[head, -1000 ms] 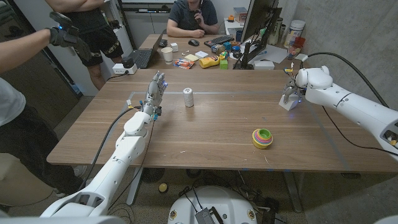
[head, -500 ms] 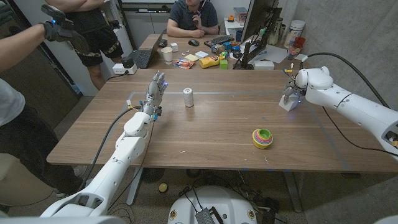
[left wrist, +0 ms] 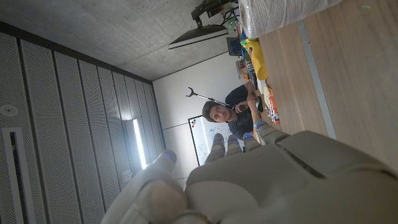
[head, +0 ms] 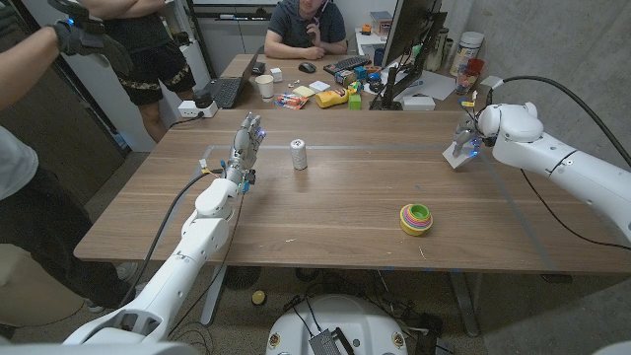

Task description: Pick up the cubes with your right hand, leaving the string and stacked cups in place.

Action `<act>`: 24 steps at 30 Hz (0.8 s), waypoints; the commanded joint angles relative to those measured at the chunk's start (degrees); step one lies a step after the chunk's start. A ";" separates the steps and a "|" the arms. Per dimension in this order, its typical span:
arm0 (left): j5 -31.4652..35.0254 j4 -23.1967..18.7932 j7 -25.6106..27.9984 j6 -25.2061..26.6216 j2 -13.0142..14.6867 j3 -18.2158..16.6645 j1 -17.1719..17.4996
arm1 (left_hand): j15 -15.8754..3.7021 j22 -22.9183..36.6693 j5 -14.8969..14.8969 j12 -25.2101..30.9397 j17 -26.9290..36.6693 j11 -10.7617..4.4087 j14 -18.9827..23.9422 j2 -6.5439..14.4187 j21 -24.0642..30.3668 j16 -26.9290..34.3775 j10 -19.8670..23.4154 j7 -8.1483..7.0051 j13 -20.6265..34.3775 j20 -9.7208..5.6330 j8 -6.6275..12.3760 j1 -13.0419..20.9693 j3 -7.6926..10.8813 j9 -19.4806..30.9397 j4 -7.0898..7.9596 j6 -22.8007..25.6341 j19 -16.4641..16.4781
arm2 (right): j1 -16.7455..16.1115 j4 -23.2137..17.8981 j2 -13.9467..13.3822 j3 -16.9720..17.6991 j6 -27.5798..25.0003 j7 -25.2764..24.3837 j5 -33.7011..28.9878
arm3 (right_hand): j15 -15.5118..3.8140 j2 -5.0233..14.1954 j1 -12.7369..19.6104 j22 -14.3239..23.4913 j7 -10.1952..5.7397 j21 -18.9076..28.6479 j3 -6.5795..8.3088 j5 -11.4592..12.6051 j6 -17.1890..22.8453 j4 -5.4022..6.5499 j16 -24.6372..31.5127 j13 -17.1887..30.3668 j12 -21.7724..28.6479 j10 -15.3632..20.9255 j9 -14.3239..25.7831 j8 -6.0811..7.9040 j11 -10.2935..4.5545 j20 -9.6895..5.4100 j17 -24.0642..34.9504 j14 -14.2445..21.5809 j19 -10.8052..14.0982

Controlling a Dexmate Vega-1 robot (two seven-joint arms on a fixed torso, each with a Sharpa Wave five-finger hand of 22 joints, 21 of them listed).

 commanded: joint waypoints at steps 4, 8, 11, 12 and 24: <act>-0.56 -1.90 0.49 -0.12 0.84 0.15 1.22 | -0.04 0.09 0.26 0.34 0.09 -0.13 -2.63 3.92 0.15 0.22 -0.05 -0.27 0.10 -0.18 0.11 0.32 -0.23 0.15 -0.05 -0.07 -0.10 | -2.95 -7.21 -3.02 3.50 -2.42 -2.86 0.95 | -13.58 8.30 8.83 0.21 0.75 0.40 0.43 0.03 1.42 0.52 0.40 1.58 2.56 3.56 0.26 -0.01 -1.71 -1.38 0.83 5.81 0.39; -0.74 -2.31 0.66 -0.04 1.07 0.18 1.54 | -0.06 0.09 0.28 0.34 0.09 -0.03 -2.63 3.91 0.14 0.22 -0.07 -0.18 0.10 -0.18 0.12 0.33 -0.30 0.15 -0.06 -0.06 -0.11 | -4.01 -9.83 -4.00 4.75 -3.49 -3.75 0.96 | -13.46 8.31 8.97 0.24 1.36 0.56 0.30 -0.04 1.96 0.72 0.24 1.86 3.10 4.10 0.31 -0.03 -1.67 -1.31 1.03 6.14 0.69; -0.84 -2.56 0.79 -0.06 1.21 0.20 1.75 | -0.01 0.09 0.29 0.34 0.09 -0.08 -2.62 3.90 0.14 0.22 -0.05 -0.20 0.10 -0.19 0.14 0.34 -0.35 0.15 -0.07 -0.02 -0.10 | -4.89 -11.71 -4.68 5.68 -4.22 -4.73 0.88 | -13.68 8.32 9.24 0.27 1.66 0.71 0.20 -0.09 2.40 0.75 0.44 2.10 3.55 4.53 0.38 -0.03 -1.42 -1.28 1.39 6.82 0.98; -0.85 -2.64 0.83 -0.11 1.24 0.22 1.81 | -0.05 0.09 0.29 0.35 0.09 -0.06 -2.64 3.90 0.13 0.22 -0.05 -0.24 0.10 -0.17 0.13 0.35 -0.37 0.15 -0.07 -0.05 -0.11 | -5.10 -12.18 -4.86 5.93 -4.44 -4.95 0.85 | -13.70 8.33 9.36 0.28 1.65 0.74 0.20 -0.09 2.47 0.73 0.45 2.17 3.64 4.55 0.40 -0.06 -1.30 -1.30 1.47 6.95 1.04; -1.11 -3.64 1.11 -0.38 1.89 0.49 2.32 | -0.10 0.09 0.33 0.35 0.08 -0.08 -2.67 3.90 0.11 0.20 -0.03 -0.26 0.10 -0.11 0.12 0.37 -0.53 0.15 -0.09 -0.08 -0.12 | -8.10 -16.94 -7.15 9.55 -5.70 -8.25 2.51 | -13.87 8.46 10.05 0.40 2.08 1.16 0.04 -0.13 2.88 0.79 0.71 2.70 4.61 5.43 0.57 -0.28 -1.19 -1.36 2.12 8.39 1.78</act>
